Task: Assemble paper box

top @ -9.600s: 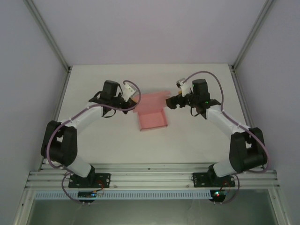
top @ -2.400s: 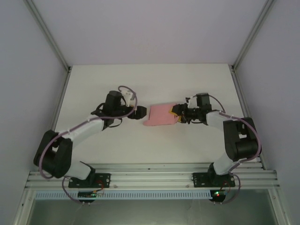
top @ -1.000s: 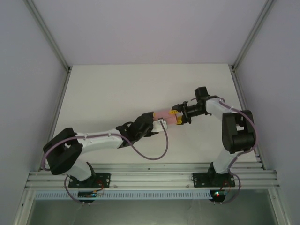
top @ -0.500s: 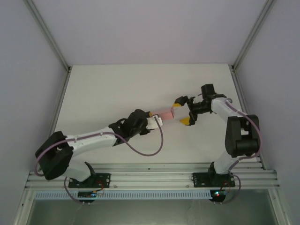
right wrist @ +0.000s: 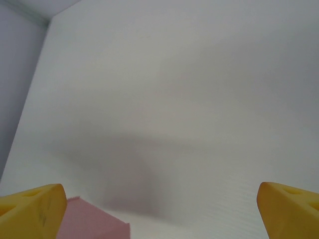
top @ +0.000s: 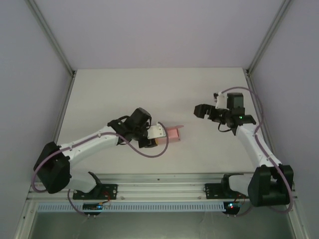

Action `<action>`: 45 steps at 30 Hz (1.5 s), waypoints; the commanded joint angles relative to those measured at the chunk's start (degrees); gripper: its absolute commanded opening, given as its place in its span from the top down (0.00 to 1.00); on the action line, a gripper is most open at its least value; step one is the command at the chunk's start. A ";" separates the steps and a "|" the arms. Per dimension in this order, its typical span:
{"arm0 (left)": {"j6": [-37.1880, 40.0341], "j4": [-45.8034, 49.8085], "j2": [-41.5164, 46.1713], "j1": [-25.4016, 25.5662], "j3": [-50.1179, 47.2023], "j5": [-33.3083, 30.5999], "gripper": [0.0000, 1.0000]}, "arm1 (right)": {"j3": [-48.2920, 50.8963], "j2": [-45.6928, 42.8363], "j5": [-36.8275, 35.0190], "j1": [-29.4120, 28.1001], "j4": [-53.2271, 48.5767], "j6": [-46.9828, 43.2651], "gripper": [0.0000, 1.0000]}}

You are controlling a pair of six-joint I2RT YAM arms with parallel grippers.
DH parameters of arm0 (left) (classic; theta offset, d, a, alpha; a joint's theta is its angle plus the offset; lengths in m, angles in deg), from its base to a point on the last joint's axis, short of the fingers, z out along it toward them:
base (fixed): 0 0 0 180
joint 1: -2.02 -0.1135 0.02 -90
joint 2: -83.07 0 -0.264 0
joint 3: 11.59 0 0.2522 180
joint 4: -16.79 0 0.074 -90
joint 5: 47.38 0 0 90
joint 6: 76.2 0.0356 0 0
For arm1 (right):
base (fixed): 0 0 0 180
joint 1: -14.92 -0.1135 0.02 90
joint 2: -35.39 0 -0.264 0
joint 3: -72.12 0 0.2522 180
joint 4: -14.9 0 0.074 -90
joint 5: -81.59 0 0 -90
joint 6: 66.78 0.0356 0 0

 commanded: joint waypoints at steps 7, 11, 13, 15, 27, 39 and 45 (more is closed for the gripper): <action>-0.12 12.53 -9.20 -3.54 9.55 5.80 0.64 | -0.16 -1.50 11.43 -14.89 -1.34 -30.97 0.03; 0.29 14.12 -12.41 -3.52 11.55 4.29 0.64 | -2.62 1.83 5.25 -16.84 -2.18 -31.86 0.05; 0.18 14.40 -13.36 -3.59 12.31 3.78 0.64 | -4.49 3.88 4.14 -17.11 -3.79 -31.96 0.09; -0.11 14.53 -14.13 -3.54 12.99 3.38 0.64 | -6.28 6.02 4.57 -17.65 -7.14 -33.86 0.13; -0.53 14.57 -14.74 -3.60 13.19 2.60 0.63 | -10.37 14.47 0.48 -20.69 -11.82 -36.65 0.53; -5.54 11.70 -15.91 -3.59 14.43 -0.64 0.63 | -13.67 15.17 -9.40 -25.94 -16.59 -10.88 0.99; -7.97 10.07 -16.88 -3.50 15.59 -2.31 0.63 | -9.10 12.76 -13.02 -29.63 -9.16 5.01 1.00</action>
